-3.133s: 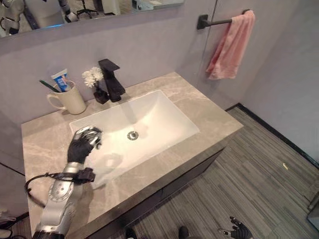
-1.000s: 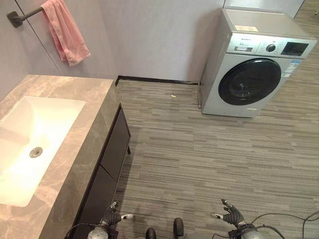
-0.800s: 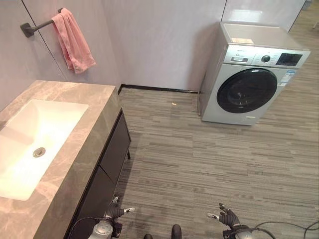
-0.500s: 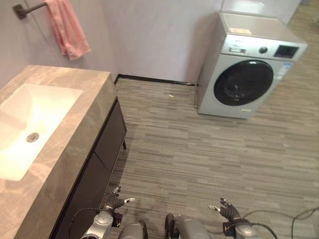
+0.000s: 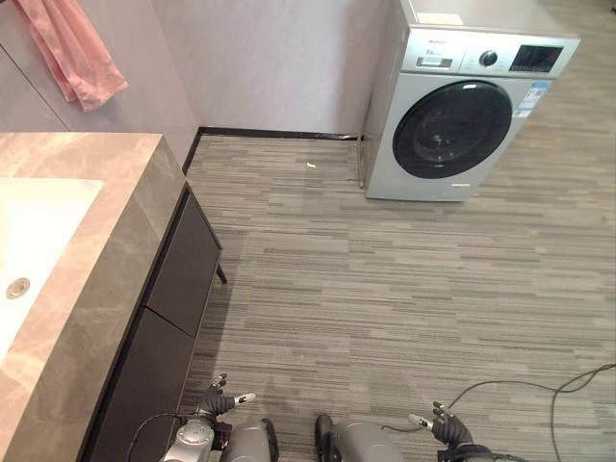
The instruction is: Put brush and paste in cup on sink, flatten towel.
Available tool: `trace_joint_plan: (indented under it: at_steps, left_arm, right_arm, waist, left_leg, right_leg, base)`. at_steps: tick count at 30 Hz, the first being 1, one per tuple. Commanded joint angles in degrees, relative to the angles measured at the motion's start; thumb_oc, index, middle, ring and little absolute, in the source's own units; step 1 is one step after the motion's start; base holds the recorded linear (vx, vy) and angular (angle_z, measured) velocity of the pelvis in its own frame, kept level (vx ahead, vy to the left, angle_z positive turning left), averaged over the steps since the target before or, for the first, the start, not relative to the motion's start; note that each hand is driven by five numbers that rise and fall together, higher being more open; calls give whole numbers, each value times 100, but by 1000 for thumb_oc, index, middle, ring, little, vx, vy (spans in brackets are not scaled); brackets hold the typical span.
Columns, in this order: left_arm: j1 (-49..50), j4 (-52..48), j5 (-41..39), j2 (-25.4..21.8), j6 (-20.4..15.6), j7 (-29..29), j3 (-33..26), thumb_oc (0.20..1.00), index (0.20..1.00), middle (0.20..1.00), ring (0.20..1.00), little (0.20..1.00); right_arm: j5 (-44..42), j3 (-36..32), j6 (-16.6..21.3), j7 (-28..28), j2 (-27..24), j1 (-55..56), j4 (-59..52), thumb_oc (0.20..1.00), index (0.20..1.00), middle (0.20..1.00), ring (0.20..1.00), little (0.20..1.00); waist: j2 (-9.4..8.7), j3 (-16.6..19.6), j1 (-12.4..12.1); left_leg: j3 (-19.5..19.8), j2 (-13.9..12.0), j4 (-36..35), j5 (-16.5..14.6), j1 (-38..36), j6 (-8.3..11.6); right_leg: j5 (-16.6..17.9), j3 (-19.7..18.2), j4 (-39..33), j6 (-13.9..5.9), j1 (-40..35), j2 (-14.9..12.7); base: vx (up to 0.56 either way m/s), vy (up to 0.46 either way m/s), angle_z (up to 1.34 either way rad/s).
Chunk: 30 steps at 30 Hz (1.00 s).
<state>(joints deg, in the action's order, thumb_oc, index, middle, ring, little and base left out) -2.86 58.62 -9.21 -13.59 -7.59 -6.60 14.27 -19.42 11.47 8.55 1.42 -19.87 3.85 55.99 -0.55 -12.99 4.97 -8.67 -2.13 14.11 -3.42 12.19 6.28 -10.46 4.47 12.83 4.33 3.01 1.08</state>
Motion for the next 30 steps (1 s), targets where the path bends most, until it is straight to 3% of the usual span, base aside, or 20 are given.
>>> trace_joint_plan:
  at_steps: [1, 3, 5, 8, 10, 11, 13, 14, 15, 16, 18, 19, 20, 22, 23, 25, 28, 30]
  left_arm:
    - [-145, -34, -87, -90, -250, -204, -48, 1000, 1000, 1000, 1000, 1000]
    - [-112, -75, 67, -130, -264, -191, 5, 1000, 1000, 1000, 1000, 1000]
    - [-62, -127, 157, -198, -260, -192, 18, 1000, 1000, 1000, 1000, 1000]
    - [60, -331, 233, -311, -271, -166, 3, 1000, 1000, 1000, 1000, 1000]
    - [51, -438, 267, -374, -273, -143, 28, 1000, 1000, 1000, 1000, 1000]
    - [28, -484, 274, -424, -263, -142, 29, 1000, 1000, 1000, 1000, 1000]
    - [19, -562, 284, -430, -244, -112, 71, 1000, 1000, 1000, 1000, 1000]
    - [18, -562, 285, -428, -244, -112, 71, 1000, 1000, 1000, 1000, 1000]
    - [36, -732, 343, -493, -216, -74, 125, 1000, 1000, 1000, 1000, 1000]
    - [36, -732, 343, -493, -216, -74, 126, 1000, 1000, 1000, 1000, 1000]
    - [21, -678, 405, -511, -205, -80, 121, 1000, 1000, 1000, 1000, 1000]
    - [21, -678, 405, -512, -205, -80, 121, 1000, 1000, 1000, 1000, 1000]
    - [14, -642, 405, -539, -207, -99, 89, 1000, 1000, 1000, 1000, 1000]
    - [14, -642, 405, -539, -207, -99, 89, 1000, 1000, 1000, 1000, 1000]
    - [-94, -519, 523, -409, -180, -146, 89, 1000, 1000, 1000, 1000, 1000]
    - [-164, -540, 656, -388, -204, -263, 129, 1000, 1000, 1000, 1000, 1000]
    - [-187, -527, 664, -390, -208, -258, 202, 1000, 1000, 1000, 1000, 1000]
    - [-161, -536, 641, -365, -185, -232, 200, 1000, 1000, 1000, 1000, 1000]
  right_arm:
    - [250, -70, 187, 231, -183, -29, -207, 1000, 1000, 1000, 1000, 1000]
    - [431, 1, 185, 310, -184, -117, -207, 1000, 1000, 1000, 1000, 1000]
    - [599, 129, 160, 275, -174, -209, -299, 1000, 1000, 1000, 1000, 1000]
    - [869, 370, 114, 200, -103, -308, -572, 1000, 1000, 1000, 1000, 1000]
    - [943, 417, 96, 166, -54, -350, -716, 1000, 1000, 1000, 1000, 1000]
    - [961, 444, 88, 94, -25, -362, -836, 1000, 1000, 1000, 1000, 1000]
    - [1092, 491, 66, 80, -38, -357, -904, 1000, 1000, 1000, 1000, 1000]
    - [1092, 490, 66, 80, -40, -358, -903, 1000, 1000, 1000, 1000, 1000]
    - [1124, 543, 51, 67, -46, -408, -1357, 1000, 1000, 1000, 1000, 1000]
    - [1124, 542, 48, 67, -48, -406, -1361, 1000, 1000, 1000, 1000, 1000]
    - [902, 549, 107, -23, 6, -351, -1759, 1000, 1000, 1000, 1000, 1000]
    - [902, 549, 107, -23, 6, -351, -1759, 1000, 1000, 1000, 1000, 1000]
    - [887, 557, 115, -62, 2, -300, -1940, 1000, 1000, 1000, 1000, 1000]
    - [887, 557, 115, -62, 1, -300, -1940, 1000, 1000, 1000, 1000, 1000]
    - [948, 530, 169, -71, -164, -41, -2451, 1000, 1000, 1000, 1000, 1000]
    - [1173, 477, 147, -87, -365, 164, -2650, 1000, 1000, 1000, 1000, 1000]
    - [1062, 444, 149, -131, -410, 232, -2552, 1000, 1000, 1000, 1000, 1000]
    - [960, 394, 171, -242, -495, 357, -2672, 1000, 1000, 1000, 1000, 1000]
  waist:
    - [79, 58, -50]
    - [114, 66, -150]
    - [132, 107, -247]
    - [5, 274, -362]
    - [-121, 287, -419]
    - [-216, 279, -442]
    - [-219, 271, -446]
    - [-203, 286, -457]
    - [-78, 147, -422]
    - [-85, 142, -421]
    - [-2, 26, -304]
    - [-5, 24, -302]
    - [9, -13, -285]
    - [10, -12, -284]
    - [-27, -72, -156]
    - [-51, -20, -38]
    - [-92, 62, 63]
    - [-94, 169, 70]
  left_leg:
    - [-235, 90, -683, 816, 283, -265]
    - [-147, 48, -1237, 1037, 411, -239]
    - [34, 14, -1279, 1271, 415, -211]
    - [45, 77, -1001, 1098, 353, -390]
    - [-43, 184, -598, 791, 424, -570]
    - [-102, 272, -403, 598, 402, -669]
    - [-110, 363, -303, 344, 245, -811]
    - [-114, 341, -310, 354, 262, -807]
    - [-142, 331, -393, 152, -173, -956]
    - [-143, 339, -389, 148, -177, -957]
    - [-14, 359, -668, 103, -608, -995]
    - [-13, 363, -669, 104, -610, -996]
    - [-35, 384, -844, 105, -831, -991]
    - [-34, 383, -844, 106, -829, -991]
    - [267, 543, -966, -178, -1348, -805]
    - [536, 549, -1014, -325, -1624, -671]
    - [814, 521, -701, -498, -1806, -572]
    - [969, 377, -267, -348, -1785, -445]
  right_leg:
    - [421, -212, -322, -849, -588, -126]
    - [354, -355, -530, -877, -847, -81]
    - [311, -539, -591, -894, -1014, -56]
    - [214, -734, -316, -1022, -1073, -169]
    - [471, -839, 243, -1183, -959, -309]
    - [792, -911, 640, -1360, -864, -398]
    - [1426, -887, 1326, -1528, -564, -510]
    - [1447, -896, 1315, -1524, -543, -490]
    - [1949, -573, 2274, -1586, 50, -440]
    - [1937, -573, 2290, -1587, 50, -447]
    - [1642, -492, 2594, -1574, 712, -99]
    - [1638, -492, 2599, -1574, 711, -102]
    - [1514, -193, 2365, -1463, 994, -308]
    - [1515, -192, 2363, -1463, 995, -307]
    - [1387, -97, 214, -1388, 1400, -605]
    - [1748, -115, -643, -1513, 1591, -790]
    - [1736, -408, -412, -1434, 1364, -595]
    - [1549, -540, -262, -1279, 1163, -373]
  base:
    - [308, 61, 2]
    - [348, 90, -27]
    - [346, 128, -40]
    - [378, 166, -102]
    - [348, 174, -74]
    - [305, 163, -41]
    - [261, 154, -24]
    - [380, 302, 13]
    - [273, 232, 10]
    - [383, 308, 9]
    - [194, 129, -5]
    - [217, 121, 8]
    - [128, 67, 44]
    - [384, -3, 55]
    - [811, -128, 10]
    - [845, -210, 22]
    - [425, -177, 73]
    - [362, -239, 109]
